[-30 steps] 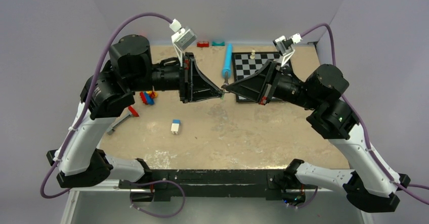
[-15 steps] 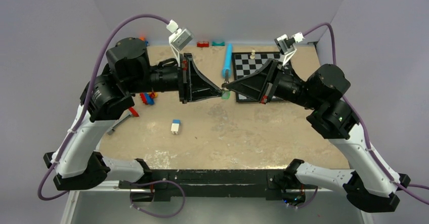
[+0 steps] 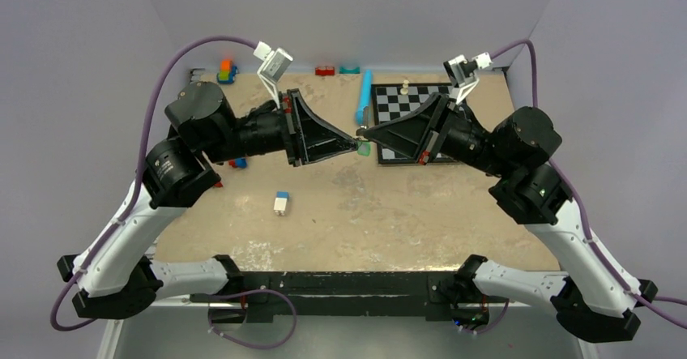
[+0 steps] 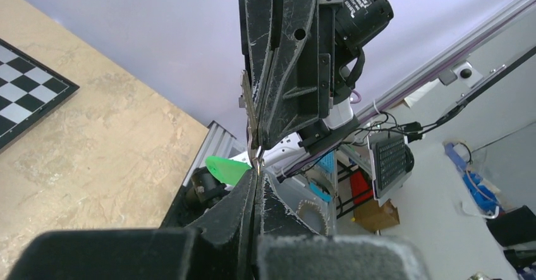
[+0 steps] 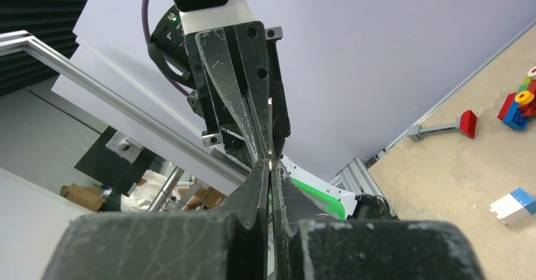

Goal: Remove the keys from the keyring

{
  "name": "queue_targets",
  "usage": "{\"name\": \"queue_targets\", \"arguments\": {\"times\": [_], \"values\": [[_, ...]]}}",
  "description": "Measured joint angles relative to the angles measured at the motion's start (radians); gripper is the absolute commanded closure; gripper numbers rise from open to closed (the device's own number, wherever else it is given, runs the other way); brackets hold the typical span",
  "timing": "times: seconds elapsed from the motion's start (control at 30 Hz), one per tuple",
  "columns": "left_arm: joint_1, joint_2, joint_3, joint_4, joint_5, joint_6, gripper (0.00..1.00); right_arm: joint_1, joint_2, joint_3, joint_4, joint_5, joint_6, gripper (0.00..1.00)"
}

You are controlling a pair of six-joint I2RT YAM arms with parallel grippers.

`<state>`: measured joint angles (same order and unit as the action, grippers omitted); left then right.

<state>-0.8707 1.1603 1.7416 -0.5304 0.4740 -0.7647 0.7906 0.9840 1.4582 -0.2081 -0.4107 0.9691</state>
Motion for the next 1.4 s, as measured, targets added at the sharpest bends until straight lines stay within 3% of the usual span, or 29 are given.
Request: {"name": "queue_targets", "arguments": {"times": [0.37,0.8,1.4], "values": [[-0.001,-0.08,-0.185,0.201,-0.082,-0.146,1.0,-0.002,-0.005,-0.017,0.014,0.028,0.008,1.0],[-0.003,-0.118,-0.3,0.37,-0.132,-0.265,1.0,-0.006,-0.005,-0.023,0.046,0.038,0.015,1.0],[-0.023,-0.156,-0.381,0.458,-0.234,-0.325,1.0,-0.006,0.006,-0.027,0.062,0.054,0.019,1.0]]}}
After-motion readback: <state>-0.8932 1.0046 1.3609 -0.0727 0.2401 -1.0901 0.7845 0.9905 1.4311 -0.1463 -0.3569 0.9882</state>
